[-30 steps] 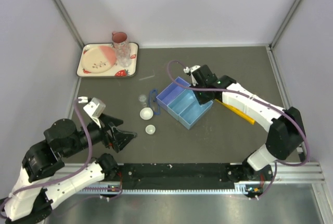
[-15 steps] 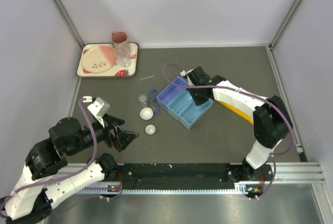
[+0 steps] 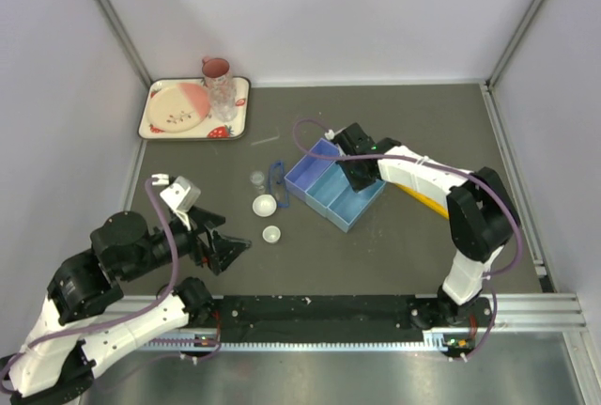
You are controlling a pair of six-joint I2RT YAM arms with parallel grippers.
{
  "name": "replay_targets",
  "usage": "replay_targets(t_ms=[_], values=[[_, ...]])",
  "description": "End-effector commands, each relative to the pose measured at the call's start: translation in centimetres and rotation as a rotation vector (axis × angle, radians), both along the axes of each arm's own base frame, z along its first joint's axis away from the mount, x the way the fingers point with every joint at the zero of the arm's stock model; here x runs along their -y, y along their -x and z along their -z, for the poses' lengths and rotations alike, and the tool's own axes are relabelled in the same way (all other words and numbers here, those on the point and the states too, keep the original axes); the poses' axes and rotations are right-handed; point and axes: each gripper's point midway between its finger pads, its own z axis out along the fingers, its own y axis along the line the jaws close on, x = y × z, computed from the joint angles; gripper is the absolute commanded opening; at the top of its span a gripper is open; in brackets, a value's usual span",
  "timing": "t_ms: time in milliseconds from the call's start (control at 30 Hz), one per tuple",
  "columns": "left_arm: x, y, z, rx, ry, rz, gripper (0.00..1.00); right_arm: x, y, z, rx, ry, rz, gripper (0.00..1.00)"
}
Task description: Organize the chemistry lab equipment
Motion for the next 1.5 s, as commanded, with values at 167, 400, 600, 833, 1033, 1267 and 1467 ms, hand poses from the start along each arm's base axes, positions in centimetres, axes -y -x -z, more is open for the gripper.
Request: replay_targets(t_ms=[167,400,600,833,1033,1267,1467], values=[[0.6,-0.7,-0.4,0.020,0.000,-0.002,0.99,0.7,-1.5,-0.5,0.051,0.036,0.032,0.22],[0.6,-0.7,-0.2,0.016,-0.001,0.000,0.99,0.6,-1.0,-2.4,0.071,0.026,0.033,0.32],[1.0,-0.7,0.0,0.010,0.004,0.008,0.99,-0.7,-0.1,-8.2,0.150,0.026,-0.004,0.39],[1.1,-1.0,-0.1,0.010,0.010,-0.003,0.99,-5.4,2.9,-14.7,0.187,-0.098,-0.111,0.54],[0.8,-1.3,-0.5,0.012,0.018,-0.031,0.99,-11.4,2.6,-15.5,0.102,-0.261,-0.193,0.57],[0.8,-1.3,-0.4,0.005,0.016,-0.034,0.99,-19.0,1.1,-14.2,0.064,-0.325,-0.295,0.66],[0.7,-1.2,-0.1,-0.003,0.016,-0.035,0.99,-23.0,0.2,-13.3,0.028,-0.399,-0.352,0.74]])
